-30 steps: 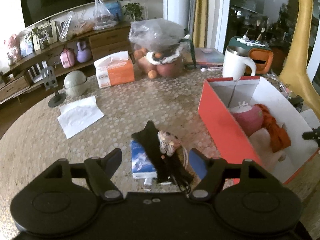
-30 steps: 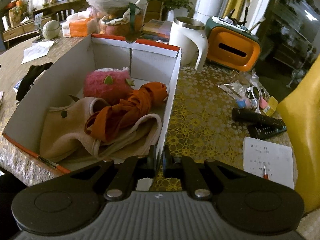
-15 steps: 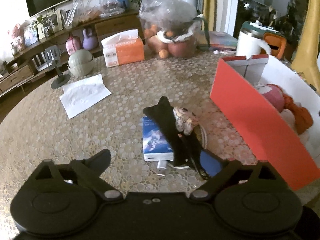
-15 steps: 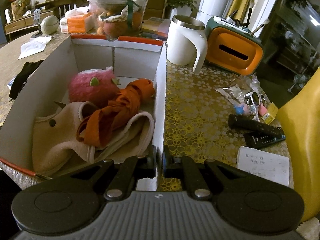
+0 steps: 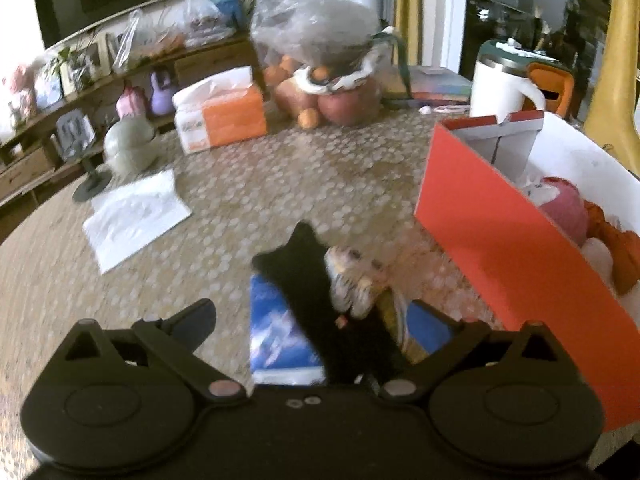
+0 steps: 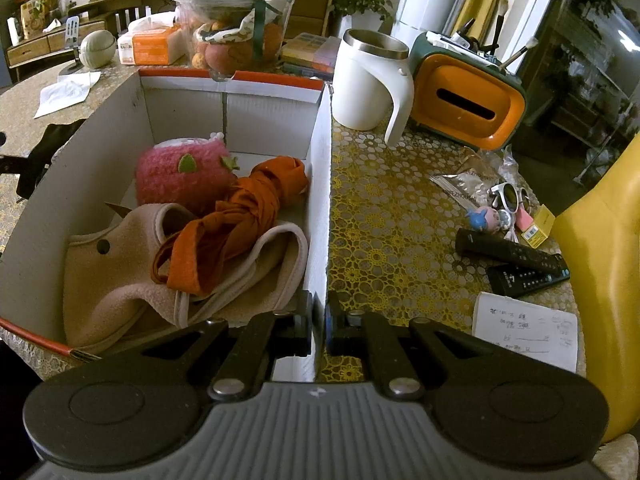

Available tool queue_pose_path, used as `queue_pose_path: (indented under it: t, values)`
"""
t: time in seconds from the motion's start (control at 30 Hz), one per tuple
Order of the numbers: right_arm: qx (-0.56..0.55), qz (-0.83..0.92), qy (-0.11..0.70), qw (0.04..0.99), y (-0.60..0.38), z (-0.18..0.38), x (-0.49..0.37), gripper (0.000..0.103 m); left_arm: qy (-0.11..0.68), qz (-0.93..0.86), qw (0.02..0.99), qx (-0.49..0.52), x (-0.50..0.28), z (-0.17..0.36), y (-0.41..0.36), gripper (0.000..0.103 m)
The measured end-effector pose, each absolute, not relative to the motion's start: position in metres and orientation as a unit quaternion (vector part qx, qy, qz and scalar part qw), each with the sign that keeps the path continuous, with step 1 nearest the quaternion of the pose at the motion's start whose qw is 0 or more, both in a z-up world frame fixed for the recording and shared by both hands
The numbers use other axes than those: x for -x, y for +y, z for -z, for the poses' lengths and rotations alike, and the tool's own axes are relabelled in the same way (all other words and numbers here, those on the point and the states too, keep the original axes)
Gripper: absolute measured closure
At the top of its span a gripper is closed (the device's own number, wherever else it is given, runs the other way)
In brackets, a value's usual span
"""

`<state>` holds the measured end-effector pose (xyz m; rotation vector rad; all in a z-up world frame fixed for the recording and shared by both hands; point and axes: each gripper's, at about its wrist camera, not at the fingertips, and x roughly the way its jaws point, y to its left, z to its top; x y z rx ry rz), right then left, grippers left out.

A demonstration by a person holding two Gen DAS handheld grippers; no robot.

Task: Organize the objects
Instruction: 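Close the left gripper on the small cartoon plush keychain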

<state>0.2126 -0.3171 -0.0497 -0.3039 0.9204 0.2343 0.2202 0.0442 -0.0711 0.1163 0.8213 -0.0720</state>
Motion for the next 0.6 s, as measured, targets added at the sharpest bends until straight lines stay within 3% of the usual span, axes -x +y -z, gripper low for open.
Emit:
queue_pose_path:
  t: [0.23,0.47,0.6]
  values:
    - [0.141,-0.113,0.444,0.877,-0.318,0.051,-0.213,0.097,0.387,0.056,0.917,-0.073,-0.239,0.076,0.016,0.002]
    - [0.140,-0.114,0.446,0.876,-0.319,0.050,-0.213,0.098,0.408,0.063,0.906,-0.097,-0.258,0.099,0.005,0.015]
    - [0.141,-0.114,0.447,0.876,-0.318,0.050,-0.213,0.098,0.410,0.050,0.904,-0.111,-0.263,0.108,0.004,0.015]
